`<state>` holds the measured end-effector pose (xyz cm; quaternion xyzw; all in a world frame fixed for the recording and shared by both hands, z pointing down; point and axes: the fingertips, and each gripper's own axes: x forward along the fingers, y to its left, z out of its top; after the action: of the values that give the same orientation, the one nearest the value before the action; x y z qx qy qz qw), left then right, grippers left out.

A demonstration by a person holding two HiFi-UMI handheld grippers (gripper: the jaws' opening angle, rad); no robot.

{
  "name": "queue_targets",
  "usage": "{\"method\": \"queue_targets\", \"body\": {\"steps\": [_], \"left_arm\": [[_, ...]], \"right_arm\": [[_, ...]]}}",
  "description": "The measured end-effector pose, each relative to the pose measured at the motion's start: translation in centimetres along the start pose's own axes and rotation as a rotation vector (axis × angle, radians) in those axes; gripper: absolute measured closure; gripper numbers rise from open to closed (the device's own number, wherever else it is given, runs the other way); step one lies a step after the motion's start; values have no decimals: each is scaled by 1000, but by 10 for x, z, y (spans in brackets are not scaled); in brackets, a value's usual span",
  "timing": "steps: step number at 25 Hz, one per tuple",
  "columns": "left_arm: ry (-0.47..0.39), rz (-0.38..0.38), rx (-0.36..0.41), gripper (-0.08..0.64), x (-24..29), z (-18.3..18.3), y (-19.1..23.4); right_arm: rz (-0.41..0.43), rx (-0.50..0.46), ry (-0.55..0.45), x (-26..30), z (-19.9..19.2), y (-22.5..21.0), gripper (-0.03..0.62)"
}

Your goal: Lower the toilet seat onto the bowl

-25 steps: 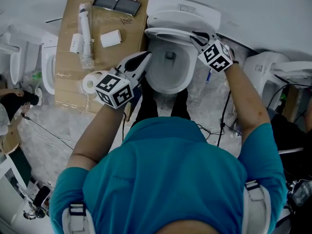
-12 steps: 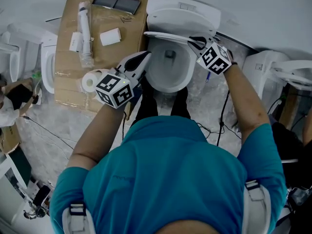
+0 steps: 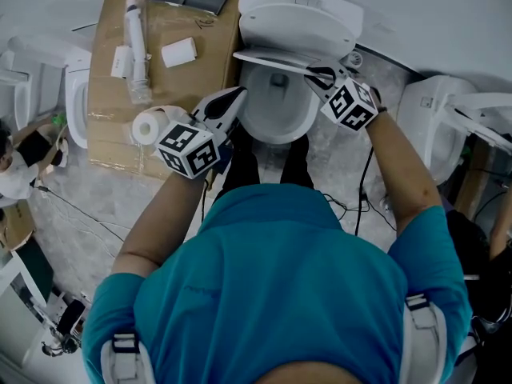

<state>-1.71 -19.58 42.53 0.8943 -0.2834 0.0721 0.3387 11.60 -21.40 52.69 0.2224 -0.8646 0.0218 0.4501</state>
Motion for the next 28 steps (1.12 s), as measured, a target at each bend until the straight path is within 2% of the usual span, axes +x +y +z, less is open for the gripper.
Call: {"method": "queue_targets", "body": {"steps": [18, 28], "left_arm": [[49, 80, -3, 555, -20, -38, 19], [106, 141, 1, 555, -30, -80, 30]], "right_arm": [[76, -4, 1, 7, -9, 56, 528], [126, 16, -3, 12, -17, 86, 512]]}}
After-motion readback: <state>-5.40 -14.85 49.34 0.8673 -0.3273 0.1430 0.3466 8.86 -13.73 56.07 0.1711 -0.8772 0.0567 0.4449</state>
